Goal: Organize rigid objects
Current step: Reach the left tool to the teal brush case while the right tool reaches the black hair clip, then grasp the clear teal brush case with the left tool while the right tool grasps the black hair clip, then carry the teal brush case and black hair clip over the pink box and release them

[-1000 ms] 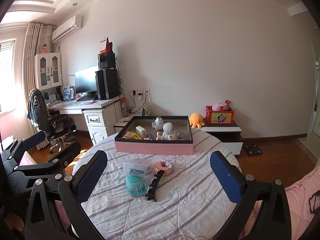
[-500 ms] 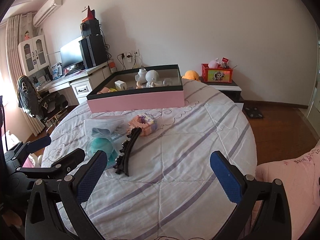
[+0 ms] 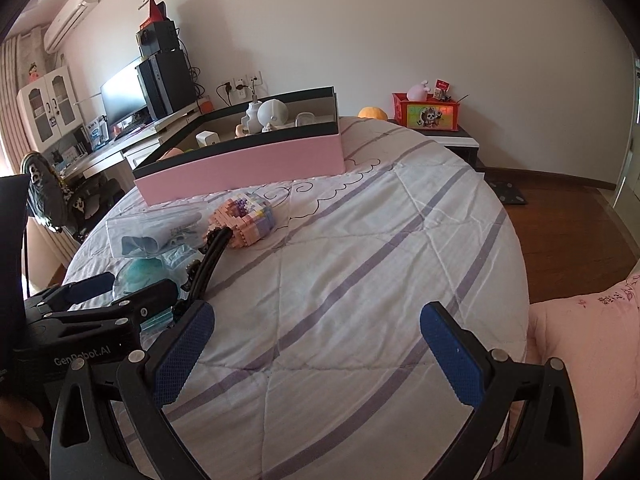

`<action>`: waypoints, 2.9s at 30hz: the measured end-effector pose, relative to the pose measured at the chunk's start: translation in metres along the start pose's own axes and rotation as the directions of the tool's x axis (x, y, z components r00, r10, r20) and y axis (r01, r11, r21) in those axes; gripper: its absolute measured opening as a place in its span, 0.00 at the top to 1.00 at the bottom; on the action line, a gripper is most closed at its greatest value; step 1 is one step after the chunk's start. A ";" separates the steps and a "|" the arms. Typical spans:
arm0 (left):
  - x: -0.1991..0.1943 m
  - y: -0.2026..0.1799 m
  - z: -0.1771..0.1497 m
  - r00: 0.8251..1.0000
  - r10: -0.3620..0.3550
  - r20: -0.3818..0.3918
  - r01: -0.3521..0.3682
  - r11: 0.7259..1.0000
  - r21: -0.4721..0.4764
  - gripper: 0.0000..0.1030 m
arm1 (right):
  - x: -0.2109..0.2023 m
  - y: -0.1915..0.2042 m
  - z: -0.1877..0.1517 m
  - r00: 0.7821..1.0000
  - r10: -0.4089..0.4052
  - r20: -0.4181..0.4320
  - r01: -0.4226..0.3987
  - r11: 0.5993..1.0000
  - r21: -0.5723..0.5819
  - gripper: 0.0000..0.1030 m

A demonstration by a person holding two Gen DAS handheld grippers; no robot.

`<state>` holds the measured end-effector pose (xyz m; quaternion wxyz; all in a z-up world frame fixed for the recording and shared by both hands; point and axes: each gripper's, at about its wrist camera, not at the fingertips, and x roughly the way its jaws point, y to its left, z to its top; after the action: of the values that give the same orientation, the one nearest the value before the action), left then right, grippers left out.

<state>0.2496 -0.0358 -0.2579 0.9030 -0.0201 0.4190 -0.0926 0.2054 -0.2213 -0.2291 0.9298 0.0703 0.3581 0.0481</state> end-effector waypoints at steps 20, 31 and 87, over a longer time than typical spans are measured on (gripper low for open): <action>-0.027 0.073 -0.022 0.994 0.104 0.043 -0.104 0.995 -0.008 0.36 | 0.051 0.069 0.013 0.991 0.012 -0.135 -0.030 0.991 -0.133 0.00; -0.014 0.067 -0.015 0.990 0.126 0.064 -0.128 0.991 0.033 0.31 | 0.062 0.075 0.021 0.989 0.006 -0.148 -0.034 0.982 -0.186 0.49; -0.219 -0.006 0.006 0.817 0.120 0.565 -0.166 0.986 0.031 0.46 | -0.149 0.112 0.051 0.904 0.194 0.382 -0.100 0.963 -0.251 0.81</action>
<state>0.1152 -0.0017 -0.0887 0.9906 0.0205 0.1319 -0.0311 0.1254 -0.1362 -0.0754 0.9791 -0.0001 0.1446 0.1433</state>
